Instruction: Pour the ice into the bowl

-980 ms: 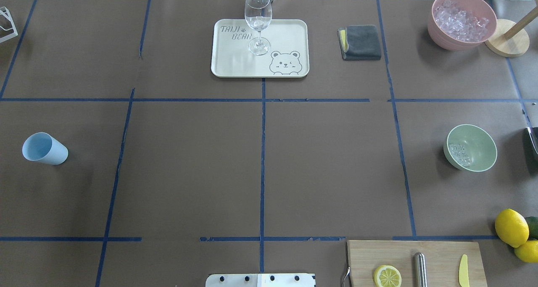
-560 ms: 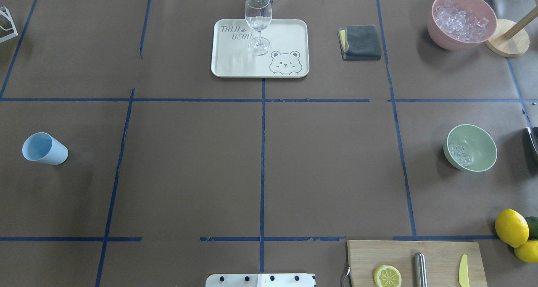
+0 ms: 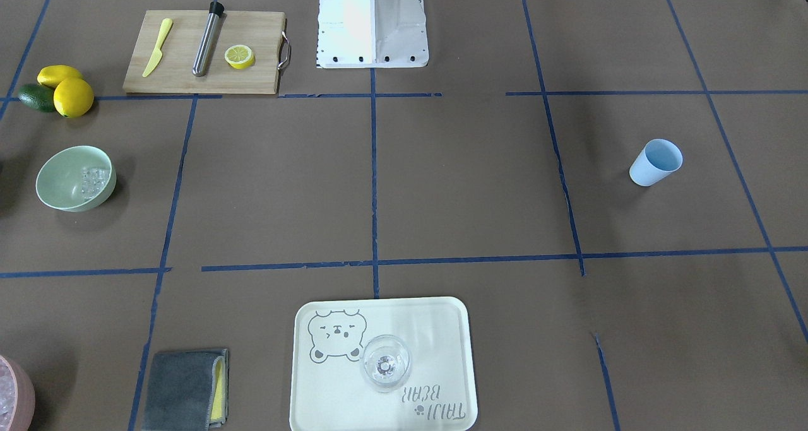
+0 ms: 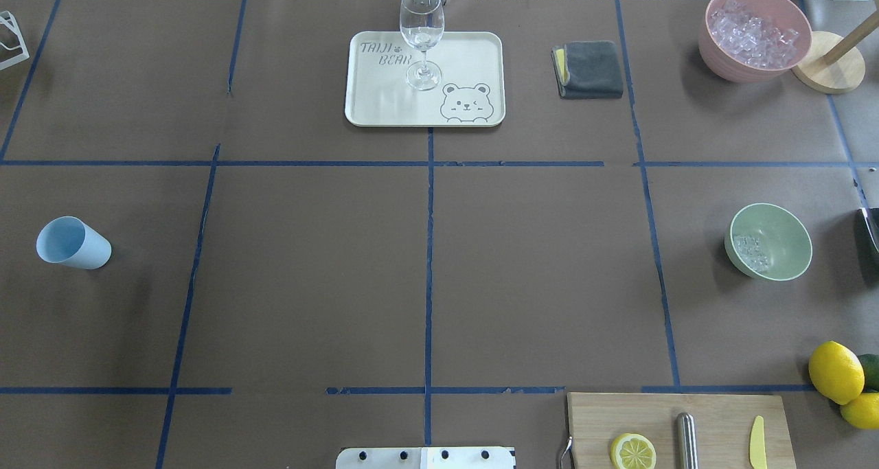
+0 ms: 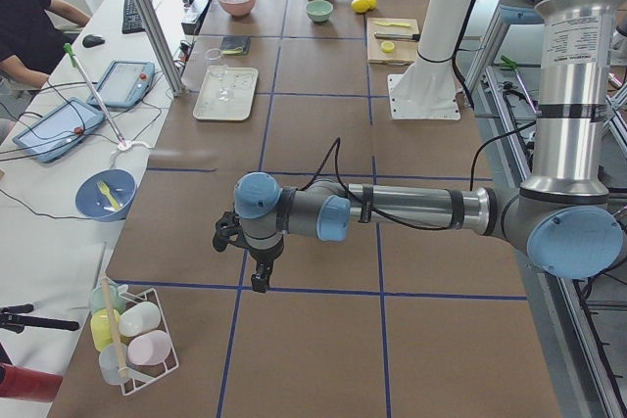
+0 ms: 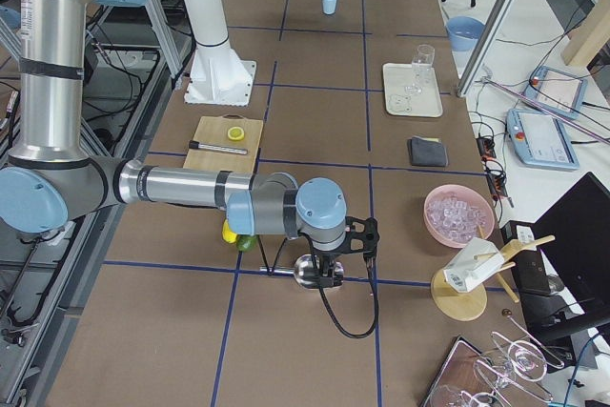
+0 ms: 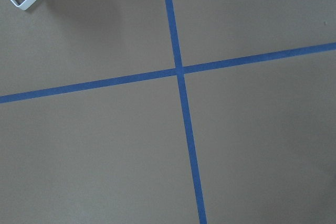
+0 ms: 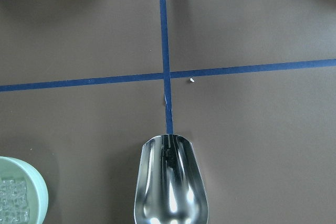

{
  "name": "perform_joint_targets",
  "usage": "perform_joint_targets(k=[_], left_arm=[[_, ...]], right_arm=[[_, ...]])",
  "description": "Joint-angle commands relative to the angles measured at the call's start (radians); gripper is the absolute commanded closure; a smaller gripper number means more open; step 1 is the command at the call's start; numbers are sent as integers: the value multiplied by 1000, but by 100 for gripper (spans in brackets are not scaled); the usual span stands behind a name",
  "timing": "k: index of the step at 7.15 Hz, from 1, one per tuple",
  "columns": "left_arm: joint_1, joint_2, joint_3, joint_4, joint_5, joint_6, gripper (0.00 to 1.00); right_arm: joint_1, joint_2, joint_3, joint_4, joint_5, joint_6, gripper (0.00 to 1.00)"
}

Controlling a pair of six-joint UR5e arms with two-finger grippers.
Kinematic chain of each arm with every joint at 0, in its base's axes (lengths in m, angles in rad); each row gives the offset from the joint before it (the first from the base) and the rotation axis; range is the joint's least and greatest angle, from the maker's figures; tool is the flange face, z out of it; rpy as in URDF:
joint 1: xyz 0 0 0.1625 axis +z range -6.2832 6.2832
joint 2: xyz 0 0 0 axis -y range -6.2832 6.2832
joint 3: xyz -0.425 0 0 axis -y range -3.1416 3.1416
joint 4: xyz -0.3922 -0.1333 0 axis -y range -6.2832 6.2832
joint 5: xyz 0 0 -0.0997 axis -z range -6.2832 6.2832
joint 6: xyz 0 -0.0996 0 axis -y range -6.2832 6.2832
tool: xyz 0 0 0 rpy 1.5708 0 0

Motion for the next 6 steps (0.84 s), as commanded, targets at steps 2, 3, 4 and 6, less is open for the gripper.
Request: perform_joint_targets(k=[2, 3, 4, 6], left_arm=[[0, -8, 50, -140, 0, -105, 0], [0, -6, 44, -135, 1, -104, 0], [0, -8, 42, -132, 1, -102, 0], [0, -8, 44, -134, 1, -102, 0]], right_arm=[[0, -1, 2, 0, 1, 0, 0], [0, -1, 2, 0, 1, 0, 0], [0, -1, 2, 0, 2, 0, 0], [0, -1, 2, 2, 1, 0, 0]])
